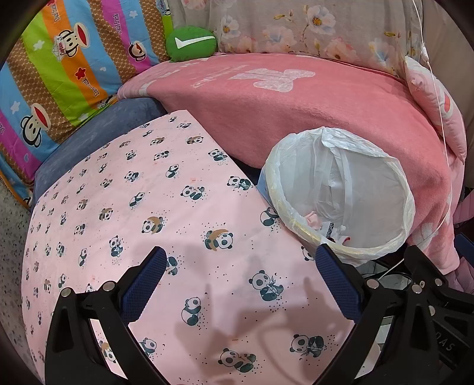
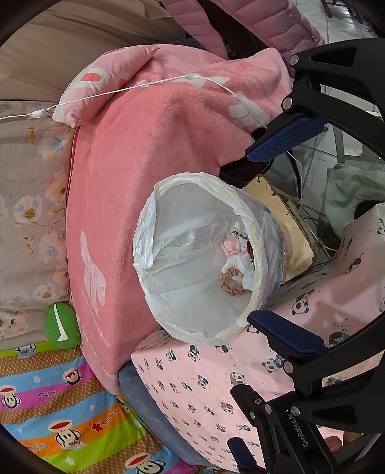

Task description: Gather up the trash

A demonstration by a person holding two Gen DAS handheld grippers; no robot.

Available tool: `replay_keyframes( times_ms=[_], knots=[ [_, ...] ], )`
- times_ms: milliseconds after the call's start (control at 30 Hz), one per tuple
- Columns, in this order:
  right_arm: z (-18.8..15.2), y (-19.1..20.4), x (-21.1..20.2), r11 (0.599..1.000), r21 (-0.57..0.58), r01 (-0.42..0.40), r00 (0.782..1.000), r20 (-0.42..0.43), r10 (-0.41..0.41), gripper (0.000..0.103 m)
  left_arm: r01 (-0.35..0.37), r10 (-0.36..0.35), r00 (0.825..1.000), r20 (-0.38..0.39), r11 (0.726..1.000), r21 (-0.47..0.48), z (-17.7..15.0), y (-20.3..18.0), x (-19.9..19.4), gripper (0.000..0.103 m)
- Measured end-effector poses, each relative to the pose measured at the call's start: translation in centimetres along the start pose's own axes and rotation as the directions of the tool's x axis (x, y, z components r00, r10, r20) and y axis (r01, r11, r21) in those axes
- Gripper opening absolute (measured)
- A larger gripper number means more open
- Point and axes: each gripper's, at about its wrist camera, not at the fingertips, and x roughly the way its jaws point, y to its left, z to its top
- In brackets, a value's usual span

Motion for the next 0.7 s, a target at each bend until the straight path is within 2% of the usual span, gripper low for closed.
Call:
replay_keyframes(
  times_ms=[700],
  knots=[
    [-0.03, -0.34, 0.15, 1.000, 0.000, 0.001, 1.000, 0.001, -0.001, 0.099, -0.001, 0.001, 1.000, -0.002, 1.000, 0.000, 0.04, -0.01, 0.01, 0.096]
  ],
)
